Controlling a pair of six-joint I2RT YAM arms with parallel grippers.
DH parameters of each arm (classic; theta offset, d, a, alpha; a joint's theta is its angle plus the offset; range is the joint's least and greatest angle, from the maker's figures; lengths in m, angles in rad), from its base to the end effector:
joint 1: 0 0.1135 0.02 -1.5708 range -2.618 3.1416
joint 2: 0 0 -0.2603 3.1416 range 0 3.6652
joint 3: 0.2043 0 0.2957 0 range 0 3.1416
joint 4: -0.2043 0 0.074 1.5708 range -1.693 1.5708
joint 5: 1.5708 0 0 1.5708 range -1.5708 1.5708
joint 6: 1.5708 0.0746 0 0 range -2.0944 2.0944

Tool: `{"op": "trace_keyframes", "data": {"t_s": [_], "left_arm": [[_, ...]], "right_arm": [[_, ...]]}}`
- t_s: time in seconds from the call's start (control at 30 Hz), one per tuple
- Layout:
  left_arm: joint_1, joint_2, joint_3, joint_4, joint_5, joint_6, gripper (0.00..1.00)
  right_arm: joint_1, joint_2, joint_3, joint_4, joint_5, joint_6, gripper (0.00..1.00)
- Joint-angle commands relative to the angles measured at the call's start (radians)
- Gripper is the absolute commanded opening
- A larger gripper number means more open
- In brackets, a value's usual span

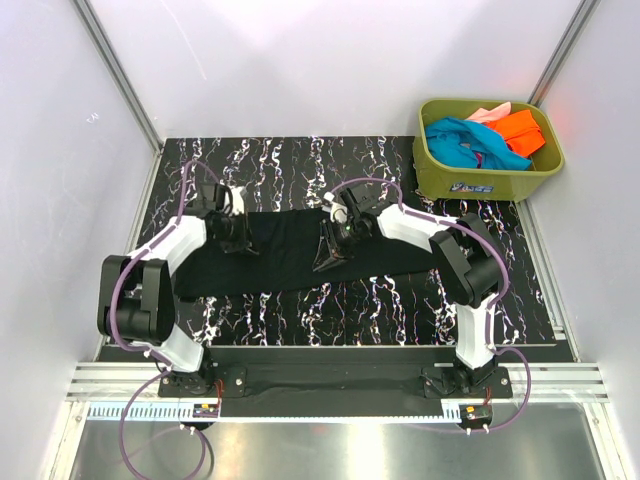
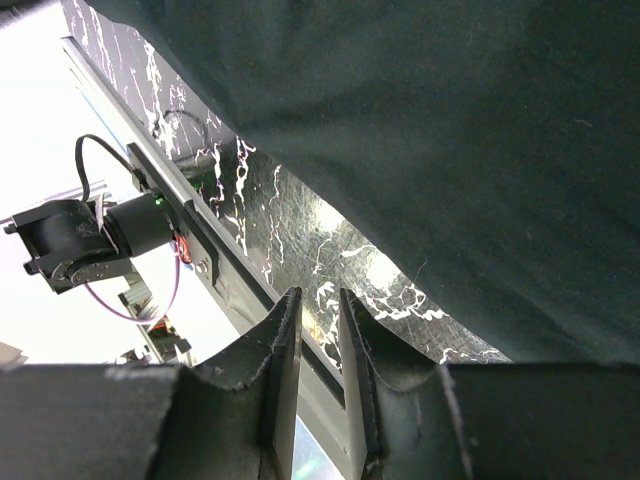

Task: Fold and stack the t-shirts
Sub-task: Fold the tshirt

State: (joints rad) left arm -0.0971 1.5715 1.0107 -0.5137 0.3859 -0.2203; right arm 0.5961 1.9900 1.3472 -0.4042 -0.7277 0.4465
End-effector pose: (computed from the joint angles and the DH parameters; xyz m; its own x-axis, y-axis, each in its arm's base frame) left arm 0.3610 -0.0634 0.1448 -0.9127 -0.1145 -0.3923 0.0705 0.9015 -0.4270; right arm 0.3516 0.2985 0.1134 -0.9462 -0.2523 -0.2024 -0.3170 0.5988 0.7355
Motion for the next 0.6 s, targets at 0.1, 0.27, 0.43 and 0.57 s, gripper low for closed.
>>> {"op": "trace_keyframes", "data": {"t_s": [0.1,0.27,0.43,0.57], "left_arm": [[-0.026,-0.097,-0.058,0.043,0.025,-0.027,0.08],[0.02,-0.201,-0.037,-0.037,-0.053,-0.071,0.41],[0.088,-0.266,-0.024,-0.132,-0.221,-0.256,0.51],[0.085,-0.269,-0.049,-0.174,-0.317,-0.53,0.49]], "right_arm": [[-0.005,0.001,0.006,0.03,0.002,0.017,0.28],[-0.004,0.02,0.085,-0.011,0.089,0.014,0.34],[-0.013,0.052,0.223,-0.169,0.185,-0.069,0.51],[-0.015,0.108,0.427,-0.379,0.428,-0.21,0.99]]}}
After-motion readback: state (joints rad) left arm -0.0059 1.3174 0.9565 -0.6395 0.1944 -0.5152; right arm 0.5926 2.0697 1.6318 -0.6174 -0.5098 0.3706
